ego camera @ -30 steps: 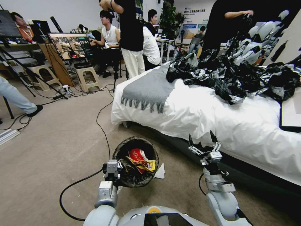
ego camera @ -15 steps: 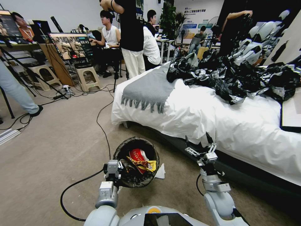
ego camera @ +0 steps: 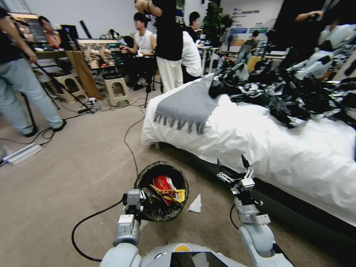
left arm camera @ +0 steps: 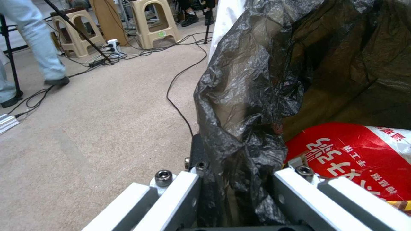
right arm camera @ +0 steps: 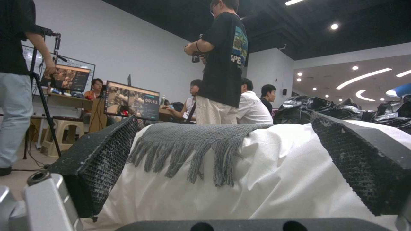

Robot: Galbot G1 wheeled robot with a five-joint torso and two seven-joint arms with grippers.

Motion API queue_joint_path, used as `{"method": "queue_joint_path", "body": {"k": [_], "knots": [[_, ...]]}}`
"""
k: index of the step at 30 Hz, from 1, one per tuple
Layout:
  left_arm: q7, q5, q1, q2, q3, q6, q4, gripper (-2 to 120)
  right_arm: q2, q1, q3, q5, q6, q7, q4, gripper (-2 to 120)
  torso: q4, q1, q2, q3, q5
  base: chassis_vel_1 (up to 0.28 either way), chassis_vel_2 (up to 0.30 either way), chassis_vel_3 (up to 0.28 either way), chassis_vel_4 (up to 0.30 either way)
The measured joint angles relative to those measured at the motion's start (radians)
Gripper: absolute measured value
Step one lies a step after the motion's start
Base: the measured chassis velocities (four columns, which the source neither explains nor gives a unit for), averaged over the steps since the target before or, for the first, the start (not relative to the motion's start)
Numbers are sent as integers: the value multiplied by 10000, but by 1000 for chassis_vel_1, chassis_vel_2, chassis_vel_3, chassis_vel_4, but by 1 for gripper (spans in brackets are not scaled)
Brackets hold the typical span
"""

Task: Pick up the trash bin, then pick up the garbage from the floor and place it into the trash bin.

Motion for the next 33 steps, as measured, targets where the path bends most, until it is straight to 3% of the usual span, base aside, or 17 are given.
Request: {"method": "queue_joint_path", "body": {"k": [12,20,23,33], "knots": [[-26,2,21,-17,-10,-2,-81,0,-165,219,-608,-38,-618,173,-217,100,2,0,0,0,-1,0,0,0,0],[-38,9,94,-31,-108,-1,-141,0,-597,714,-1309,414,-2817,665,-1046,100,2,0,0,0,1,0,0,0,0],[-39,39,81,-64,-87,0,-140,0,-1048,977,-1590,1084,-4252,986,-1367,100,2,0,1,0,1,0,0,0,0],[-40,151,52,-122,57,3,-66,0,-2095,1519,-2376,1799,-5914,1033,-2559,100,1,-1,0,0,0,0,0,0,0]]}}
